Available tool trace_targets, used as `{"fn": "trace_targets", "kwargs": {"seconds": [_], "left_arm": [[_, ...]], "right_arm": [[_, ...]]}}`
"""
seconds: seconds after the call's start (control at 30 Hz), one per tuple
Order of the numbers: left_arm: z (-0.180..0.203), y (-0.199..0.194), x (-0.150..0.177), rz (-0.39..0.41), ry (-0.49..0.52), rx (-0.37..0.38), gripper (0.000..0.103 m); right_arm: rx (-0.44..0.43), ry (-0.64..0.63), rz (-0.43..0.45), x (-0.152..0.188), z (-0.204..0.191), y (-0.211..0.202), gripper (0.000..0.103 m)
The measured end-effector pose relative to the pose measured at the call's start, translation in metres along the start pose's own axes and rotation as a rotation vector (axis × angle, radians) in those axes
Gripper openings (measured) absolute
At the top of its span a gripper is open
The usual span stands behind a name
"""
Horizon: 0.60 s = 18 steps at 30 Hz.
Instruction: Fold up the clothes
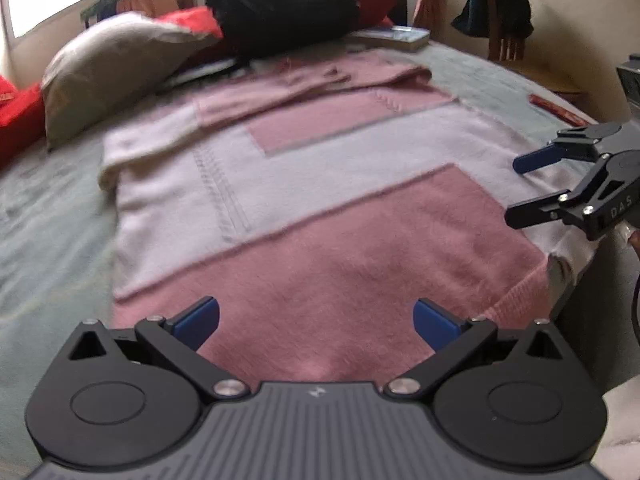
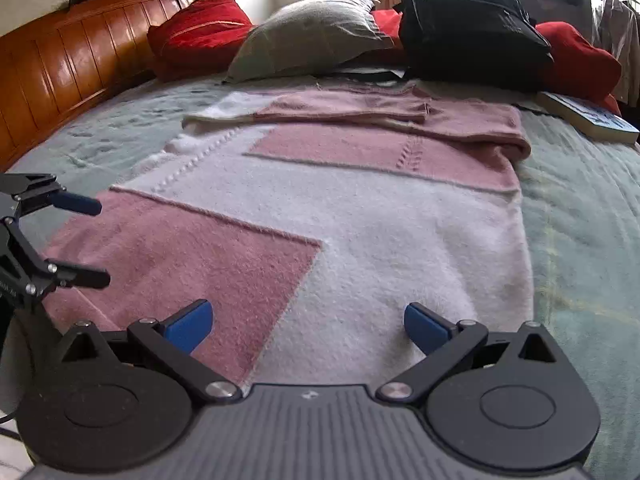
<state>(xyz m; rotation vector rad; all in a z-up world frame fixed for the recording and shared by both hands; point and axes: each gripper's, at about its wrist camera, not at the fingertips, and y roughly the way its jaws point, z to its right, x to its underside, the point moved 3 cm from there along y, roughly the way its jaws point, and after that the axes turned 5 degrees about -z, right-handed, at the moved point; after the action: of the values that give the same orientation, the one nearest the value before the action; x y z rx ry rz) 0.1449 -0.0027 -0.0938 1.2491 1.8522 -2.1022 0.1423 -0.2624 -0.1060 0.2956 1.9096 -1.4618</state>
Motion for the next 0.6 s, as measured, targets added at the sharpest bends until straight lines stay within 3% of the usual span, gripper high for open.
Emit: {"fn": "trace_targets", "kwargs": {"seconds": [0.2, 0.37, 0.6], "left_arm": [[0.006, -0.004, 0.028, 0.027, -0.033, -0.008, 0.102], [0.016, -0.021, 0.033, 0.018, -0.018, -0.043, 0.102], [0.037, -0.026, 0.015, 0.129, 0.017, 0.034, 0.102]], "right_arm": [[0.042, -0.064, 0.003, 0.031, 0.003, -0.008, 0.103], [0.069, -0.160, 0.006, 0.048, -0.003, -0.020, 0.103], [-0.026, -0.130, 0.079, 0.033, -0.022, -0.028, 0.103]]}}
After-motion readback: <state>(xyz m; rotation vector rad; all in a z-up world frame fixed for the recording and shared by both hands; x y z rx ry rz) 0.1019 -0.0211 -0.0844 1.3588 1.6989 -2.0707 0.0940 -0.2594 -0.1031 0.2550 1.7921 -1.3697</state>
